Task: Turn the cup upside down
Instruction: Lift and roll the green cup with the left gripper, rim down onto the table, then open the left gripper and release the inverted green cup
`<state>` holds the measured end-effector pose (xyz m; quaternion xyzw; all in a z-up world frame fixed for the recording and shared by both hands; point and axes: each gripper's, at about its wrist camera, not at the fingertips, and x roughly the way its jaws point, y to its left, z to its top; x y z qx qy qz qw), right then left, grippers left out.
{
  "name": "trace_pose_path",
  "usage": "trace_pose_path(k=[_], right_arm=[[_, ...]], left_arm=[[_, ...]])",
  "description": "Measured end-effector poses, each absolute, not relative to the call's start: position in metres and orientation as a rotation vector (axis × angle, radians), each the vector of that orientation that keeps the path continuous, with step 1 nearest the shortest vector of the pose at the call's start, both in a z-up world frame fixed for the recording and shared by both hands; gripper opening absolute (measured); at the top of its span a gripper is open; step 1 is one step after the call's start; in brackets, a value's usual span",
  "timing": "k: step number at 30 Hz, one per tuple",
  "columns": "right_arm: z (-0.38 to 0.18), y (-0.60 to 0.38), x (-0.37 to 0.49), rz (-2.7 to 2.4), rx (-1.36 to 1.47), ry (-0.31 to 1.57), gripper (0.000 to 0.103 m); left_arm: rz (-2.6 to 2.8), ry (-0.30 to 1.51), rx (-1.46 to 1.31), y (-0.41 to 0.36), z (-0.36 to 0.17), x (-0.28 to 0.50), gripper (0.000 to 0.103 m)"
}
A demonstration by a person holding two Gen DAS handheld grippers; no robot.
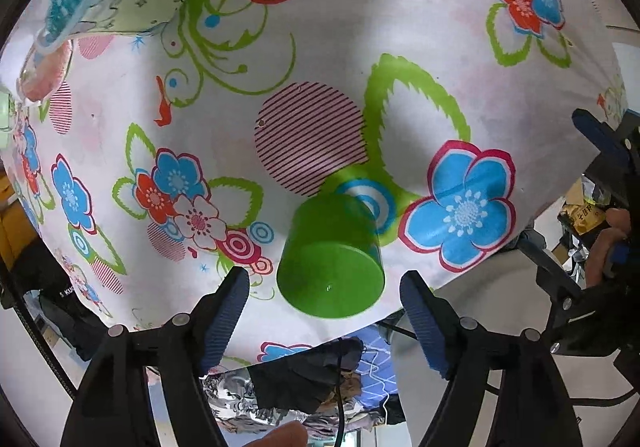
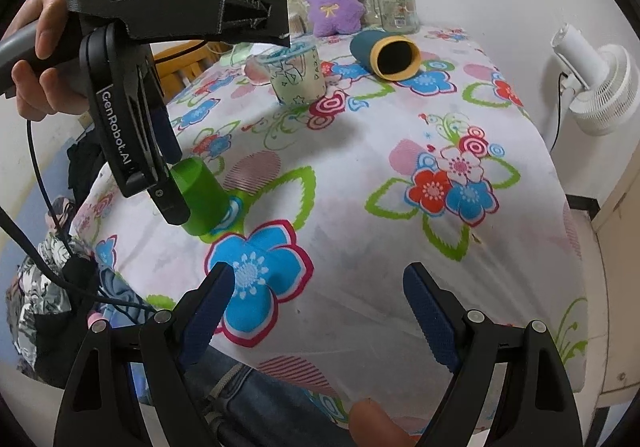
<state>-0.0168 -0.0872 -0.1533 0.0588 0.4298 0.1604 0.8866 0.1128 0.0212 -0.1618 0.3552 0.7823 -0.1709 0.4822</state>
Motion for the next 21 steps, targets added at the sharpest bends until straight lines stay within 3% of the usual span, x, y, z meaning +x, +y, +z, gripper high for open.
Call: trace_pose_path(k=[21], right_arm=[[-0.114,-0.037,0.004,0.391,0.035,0.842,0.088]], left_arm=[[-0.442,1.522,0.447,0.108,-0.079,0.107,0.085]])
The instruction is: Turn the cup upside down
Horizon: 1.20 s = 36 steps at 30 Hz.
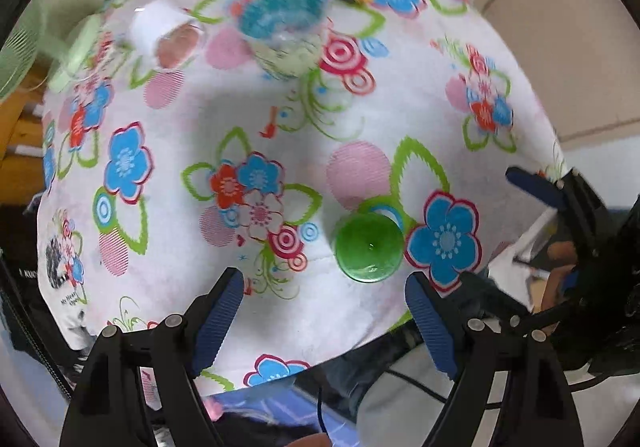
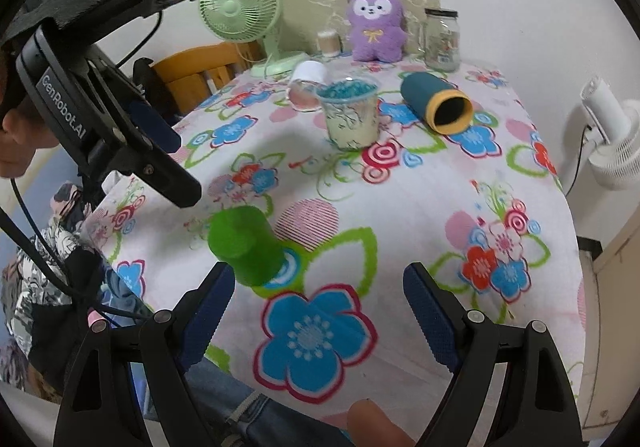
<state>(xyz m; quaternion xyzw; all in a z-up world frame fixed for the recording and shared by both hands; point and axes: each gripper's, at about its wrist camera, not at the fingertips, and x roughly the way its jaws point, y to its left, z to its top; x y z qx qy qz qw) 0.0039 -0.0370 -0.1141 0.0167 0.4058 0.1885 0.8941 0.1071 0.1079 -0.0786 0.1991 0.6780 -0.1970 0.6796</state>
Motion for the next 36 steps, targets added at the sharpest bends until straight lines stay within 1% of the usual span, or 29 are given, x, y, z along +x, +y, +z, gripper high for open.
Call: trace_pose_path(k=[8,12,15,22,26,30,36], right_arm=[[-0.098,-0.018,0.009,0.384,-0.007,0.808,0.088],[-0.088,-0.009,0.01,0.369,-0.035,0.779,0.088],[-0.081,-0.003,0.01,0.354,-0.054,0.752,0.088],[-0.061,0.01,0.007,0.299,-0.102,0.67,0.088],[-0.051,0.014,0.005,0.264,-0.11,0.634,0.093],[-0.04,0.018,0.001,0.236,-0.115,0.592,0.093],[-0.016,0.024,-0.009,0.199,-0.127,0.497,0.093]], left_arm=[[-0.41,1.314,0.289,0.139,-0.053,0.094,0.085],[-0.398,1.166,0.226,0.151,-0.038,0.081,0.085],[-0.365,1.018,0.18,0.161,-0.027,0.068,0.086],[-0.278,0.775,0.072,0.181,-0.02,0.042,0.09],[-0.226,0.683,0.0,0.192,-0.018,0.031,0.09],[-0.156,0.6,-0.065,0.206,-0.014,0.021,0.094],[-0.114,0.544,-0.101,0.217,-0.009,0.01,0.095]])
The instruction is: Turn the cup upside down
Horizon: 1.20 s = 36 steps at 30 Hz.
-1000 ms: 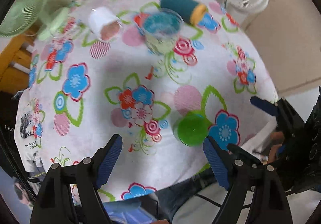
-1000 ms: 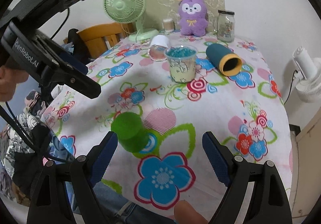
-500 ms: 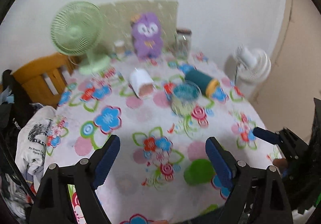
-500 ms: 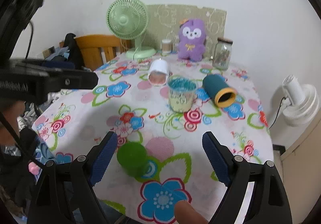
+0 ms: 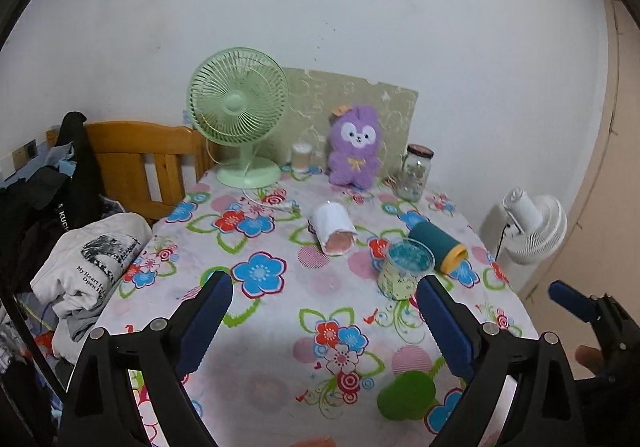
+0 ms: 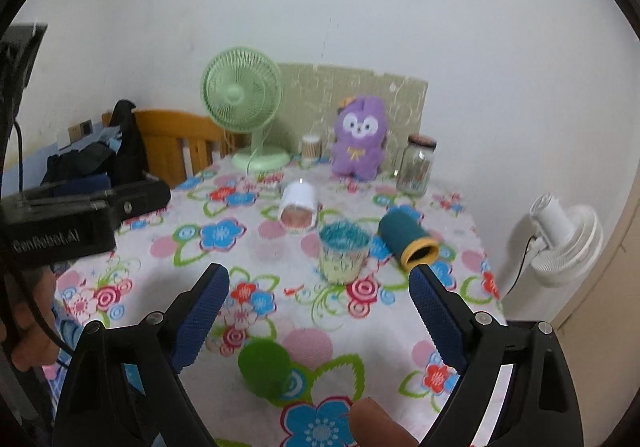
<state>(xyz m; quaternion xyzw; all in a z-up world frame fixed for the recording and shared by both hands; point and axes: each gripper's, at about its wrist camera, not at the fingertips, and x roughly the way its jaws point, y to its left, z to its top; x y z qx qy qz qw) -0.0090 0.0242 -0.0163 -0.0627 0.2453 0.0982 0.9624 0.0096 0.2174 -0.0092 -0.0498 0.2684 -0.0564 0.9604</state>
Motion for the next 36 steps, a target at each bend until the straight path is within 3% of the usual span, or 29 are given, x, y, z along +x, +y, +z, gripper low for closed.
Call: trace_pose_path(k=[12,36], right_arm=[[0.02,0.027,-0.023,0.121,-0.091,0.398,0.095],[0.042,0.024,-0.021,0.004,-0.077,0.384,0.103]], left_arm=[[-0.072,0.428,-0.085,0.223,0.011,-0.009,0.103],[-0.063,0.389,-0.025,0.207,0.031,-0.011,0.103]])
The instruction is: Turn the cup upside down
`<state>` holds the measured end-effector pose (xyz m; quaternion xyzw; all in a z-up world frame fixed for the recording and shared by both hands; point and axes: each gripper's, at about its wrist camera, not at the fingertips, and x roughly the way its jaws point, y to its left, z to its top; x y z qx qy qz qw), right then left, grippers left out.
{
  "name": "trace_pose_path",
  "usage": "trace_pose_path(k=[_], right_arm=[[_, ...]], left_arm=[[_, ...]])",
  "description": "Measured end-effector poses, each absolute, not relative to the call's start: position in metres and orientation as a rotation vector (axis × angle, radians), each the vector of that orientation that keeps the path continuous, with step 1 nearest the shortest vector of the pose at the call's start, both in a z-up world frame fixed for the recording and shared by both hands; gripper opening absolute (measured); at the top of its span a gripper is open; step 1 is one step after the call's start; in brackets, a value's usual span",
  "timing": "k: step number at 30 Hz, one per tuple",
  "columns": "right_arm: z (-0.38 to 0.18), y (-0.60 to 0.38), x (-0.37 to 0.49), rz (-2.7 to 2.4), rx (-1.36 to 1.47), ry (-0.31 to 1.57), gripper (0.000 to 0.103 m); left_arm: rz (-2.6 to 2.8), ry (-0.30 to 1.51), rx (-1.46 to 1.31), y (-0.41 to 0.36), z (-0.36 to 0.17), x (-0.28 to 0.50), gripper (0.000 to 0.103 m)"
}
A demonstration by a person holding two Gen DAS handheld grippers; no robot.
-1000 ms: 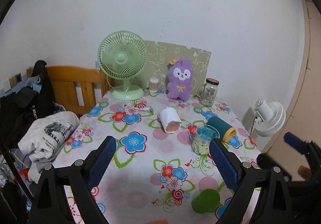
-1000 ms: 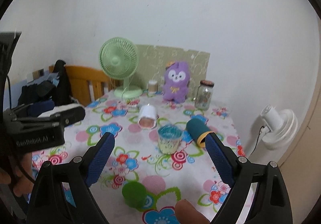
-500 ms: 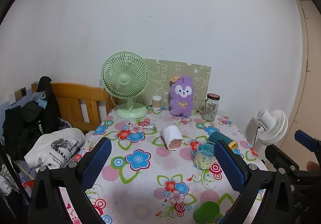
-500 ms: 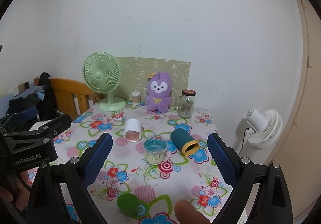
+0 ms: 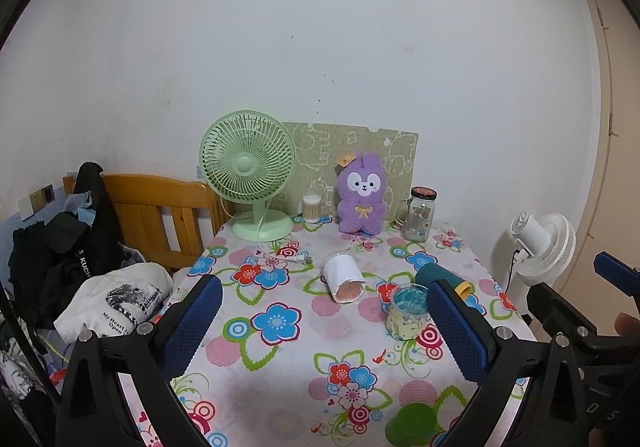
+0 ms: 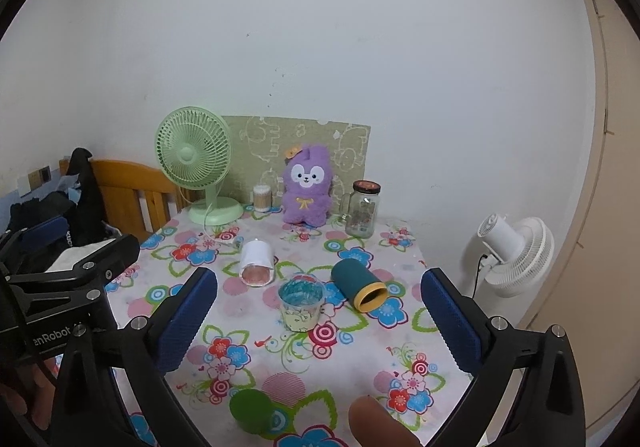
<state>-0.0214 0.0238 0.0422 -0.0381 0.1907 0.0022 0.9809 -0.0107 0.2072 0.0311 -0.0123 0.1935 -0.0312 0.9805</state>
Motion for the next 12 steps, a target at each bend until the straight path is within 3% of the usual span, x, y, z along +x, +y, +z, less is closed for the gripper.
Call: trace_pose_path(k=[12], right_arm=[[0.0435,0.022,-0.0214,0.006,-0.07,0.383,0.103]], left_arm=[[-0.059,0.373,-0.02,0.2049,0.0364,-0.0137,0.103]])
